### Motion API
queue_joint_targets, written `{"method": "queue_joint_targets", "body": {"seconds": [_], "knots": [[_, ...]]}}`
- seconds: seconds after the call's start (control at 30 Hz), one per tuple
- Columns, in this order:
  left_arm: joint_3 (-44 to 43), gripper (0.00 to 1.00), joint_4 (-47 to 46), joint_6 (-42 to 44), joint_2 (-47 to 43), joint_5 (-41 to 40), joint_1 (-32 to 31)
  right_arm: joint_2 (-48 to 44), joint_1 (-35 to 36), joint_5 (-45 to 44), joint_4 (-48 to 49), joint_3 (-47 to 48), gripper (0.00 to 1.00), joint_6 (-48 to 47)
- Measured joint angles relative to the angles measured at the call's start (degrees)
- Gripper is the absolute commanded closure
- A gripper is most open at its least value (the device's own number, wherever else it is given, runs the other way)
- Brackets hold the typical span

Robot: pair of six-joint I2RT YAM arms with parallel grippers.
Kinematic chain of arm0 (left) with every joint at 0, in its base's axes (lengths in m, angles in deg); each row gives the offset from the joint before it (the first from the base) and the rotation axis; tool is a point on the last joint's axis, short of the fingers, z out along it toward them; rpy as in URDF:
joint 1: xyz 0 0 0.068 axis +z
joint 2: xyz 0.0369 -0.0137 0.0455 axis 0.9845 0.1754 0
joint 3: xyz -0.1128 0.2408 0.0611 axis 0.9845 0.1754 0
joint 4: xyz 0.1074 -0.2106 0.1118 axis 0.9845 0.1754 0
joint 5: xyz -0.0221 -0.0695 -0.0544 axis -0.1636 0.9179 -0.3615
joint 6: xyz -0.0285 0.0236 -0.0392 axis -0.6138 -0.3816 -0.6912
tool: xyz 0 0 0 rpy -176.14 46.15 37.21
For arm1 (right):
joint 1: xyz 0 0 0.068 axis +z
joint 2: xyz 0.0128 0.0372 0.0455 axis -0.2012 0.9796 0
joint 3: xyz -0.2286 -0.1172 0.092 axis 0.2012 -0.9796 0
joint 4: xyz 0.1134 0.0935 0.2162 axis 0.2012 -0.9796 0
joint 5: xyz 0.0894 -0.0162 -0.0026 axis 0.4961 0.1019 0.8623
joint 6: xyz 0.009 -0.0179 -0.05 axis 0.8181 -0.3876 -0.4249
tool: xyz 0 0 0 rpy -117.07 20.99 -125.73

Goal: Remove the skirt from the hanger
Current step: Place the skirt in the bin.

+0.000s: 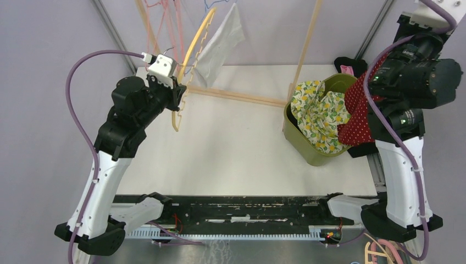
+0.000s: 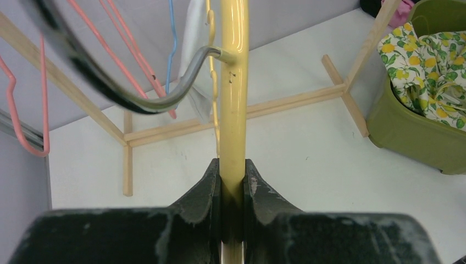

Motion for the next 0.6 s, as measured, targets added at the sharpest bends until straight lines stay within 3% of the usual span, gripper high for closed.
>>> {"method": "queue_joint_targets", "body": {"seconds": [0.17, 0.43, 0.6], "knots": [[0.0, 0.97, 0.1, 0.2, 0.2, -0.4, -0.5, 0.0, -0.6, -1.0, -2.3, -7.4, 0.99, 7.0], [0.0, 0.97, 0.8, 0.3, 1.2, -1.0, -0.6, 9.2, -0.9, 1.6, -12.1, -12.6, 0.99, 20.0], [0.0, 0.97, 1.1, 1.0, 1.8, -2.0, -0.6, 7.0, -1.2, 2.3, -13.8, -22.5, 0.99, 28.6]]}}
